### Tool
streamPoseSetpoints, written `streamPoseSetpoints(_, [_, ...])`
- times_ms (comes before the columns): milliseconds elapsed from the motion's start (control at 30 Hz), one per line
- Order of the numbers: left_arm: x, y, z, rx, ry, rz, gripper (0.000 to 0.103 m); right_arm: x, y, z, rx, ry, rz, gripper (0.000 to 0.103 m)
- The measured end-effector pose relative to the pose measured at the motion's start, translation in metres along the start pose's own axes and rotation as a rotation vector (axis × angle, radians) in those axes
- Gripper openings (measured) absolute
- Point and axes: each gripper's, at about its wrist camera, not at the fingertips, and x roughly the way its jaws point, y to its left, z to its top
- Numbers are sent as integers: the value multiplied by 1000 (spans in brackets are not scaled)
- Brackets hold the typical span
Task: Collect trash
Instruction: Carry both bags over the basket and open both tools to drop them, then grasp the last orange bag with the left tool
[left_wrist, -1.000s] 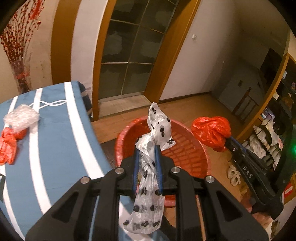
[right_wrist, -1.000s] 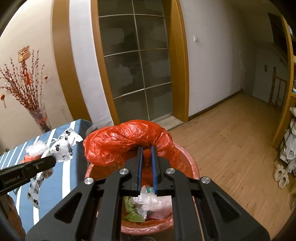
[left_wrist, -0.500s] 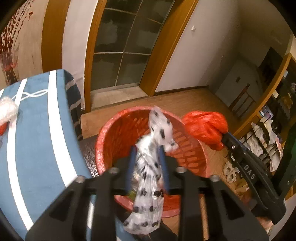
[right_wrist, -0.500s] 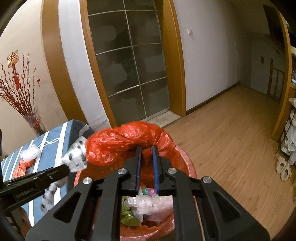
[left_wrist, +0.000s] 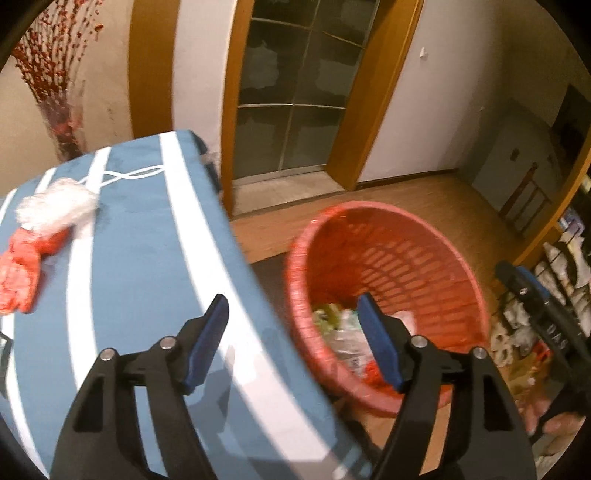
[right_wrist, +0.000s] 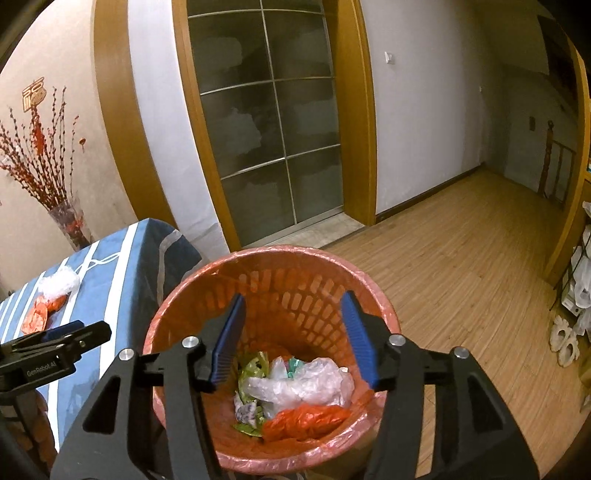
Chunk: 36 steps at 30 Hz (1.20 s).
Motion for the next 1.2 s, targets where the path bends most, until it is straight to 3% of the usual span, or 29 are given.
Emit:
streamPoseSetpoints(467, [-20,79,-11,-58,-10,157,84,-4,22,-6,-40,12,25,64])
streamPoseSetpoints(733, [-42,144,-10,-98,-62,321,88,-3,37,-8,-76,3,30,79])
streamPoseSetpoints(900, [-52,204,-2,-201,-93,414,88,-1,45,-9,-77,-16,1,89])
streamPoseSetpoints(1033, [-48,241,3,-271,-70,420,88,3,51,-10,-80,-20,-12,91])
streamPoseSetpoints(1200, [-28,263,11,-275,-23,427,88,10,58,-11,-84,5,-3,91])
